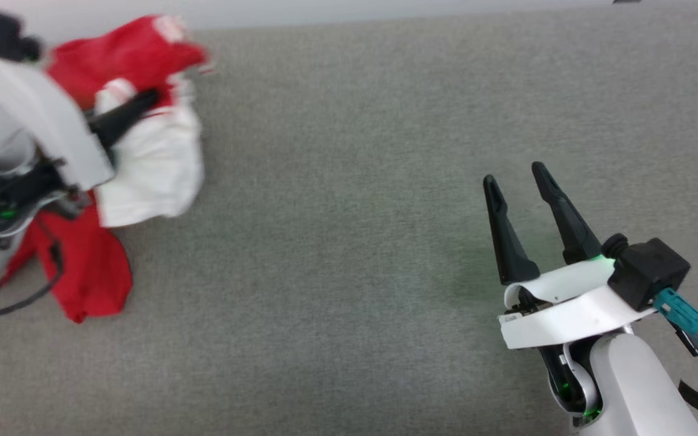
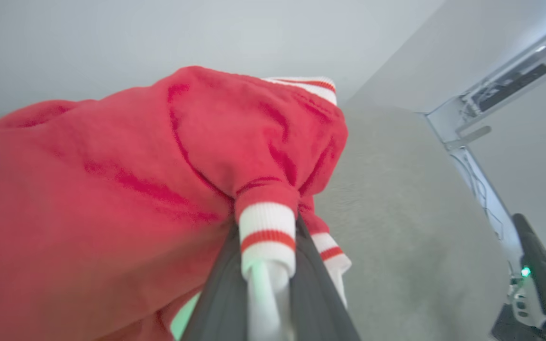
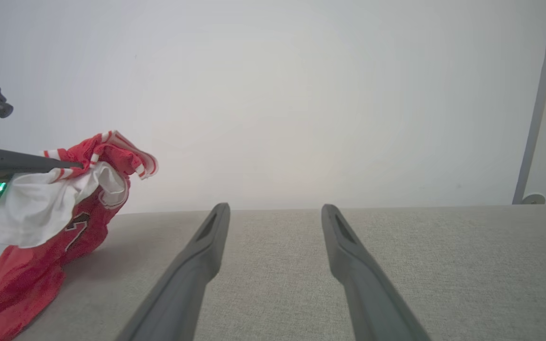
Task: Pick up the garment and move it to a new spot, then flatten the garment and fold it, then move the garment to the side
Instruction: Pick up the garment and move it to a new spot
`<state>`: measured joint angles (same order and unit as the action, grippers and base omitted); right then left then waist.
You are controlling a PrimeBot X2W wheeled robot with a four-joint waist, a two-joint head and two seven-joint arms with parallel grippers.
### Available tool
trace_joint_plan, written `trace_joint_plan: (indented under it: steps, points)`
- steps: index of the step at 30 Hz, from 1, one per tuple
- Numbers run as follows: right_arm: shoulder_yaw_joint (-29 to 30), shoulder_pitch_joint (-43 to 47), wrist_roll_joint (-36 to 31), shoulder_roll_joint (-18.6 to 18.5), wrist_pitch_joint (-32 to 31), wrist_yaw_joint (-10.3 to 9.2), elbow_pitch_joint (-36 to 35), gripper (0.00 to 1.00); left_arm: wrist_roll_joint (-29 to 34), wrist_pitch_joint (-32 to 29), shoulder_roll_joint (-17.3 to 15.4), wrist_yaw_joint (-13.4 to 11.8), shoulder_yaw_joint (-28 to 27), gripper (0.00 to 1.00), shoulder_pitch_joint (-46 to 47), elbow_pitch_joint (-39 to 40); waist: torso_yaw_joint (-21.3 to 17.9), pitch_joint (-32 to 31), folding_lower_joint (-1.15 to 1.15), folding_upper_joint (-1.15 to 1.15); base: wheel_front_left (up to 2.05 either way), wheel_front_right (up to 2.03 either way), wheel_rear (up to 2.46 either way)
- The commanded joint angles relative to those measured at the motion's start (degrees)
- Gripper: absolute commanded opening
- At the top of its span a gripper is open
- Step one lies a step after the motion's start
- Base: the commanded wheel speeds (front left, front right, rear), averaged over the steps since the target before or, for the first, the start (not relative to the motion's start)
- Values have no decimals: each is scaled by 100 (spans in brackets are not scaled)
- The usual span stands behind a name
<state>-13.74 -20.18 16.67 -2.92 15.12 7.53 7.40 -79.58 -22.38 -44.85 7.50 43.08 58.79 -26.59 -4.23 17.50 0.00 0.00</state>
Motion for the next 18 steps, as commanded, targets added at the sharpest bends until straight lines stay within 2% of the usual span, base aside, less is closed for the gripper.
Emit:
trace_joint_plan:
  steps: [1,6,10,13,18]
  points:
    - [17,92,72,1,3,-8,-57,100,-232,-83,81,-3,-29,0,81,270,-135,-172,0,0,0,0,0]
    - [-9,152,344,4,4,-8,-222,100,-718,-414,204,-3,-99,0,289,1243,-652,-80,0,0,0,0,0]
    - [17,268,628,4,4,-8,-335,100,-1058,-711,526,-3,-71,0,482,1783,-1104,0,0,0,0,0,0]
    - [91,336,777,9,4,-8,-413,100,-1399,-881,913,-35,-89,0,663,2123,-1433,81,0,0,0,0,0]
    - [106,420,1049,10,3,-8,-532,100,-1812,-866,1307,-262,-285,0,884,2288,-1989,276,0,0,0,0,0]
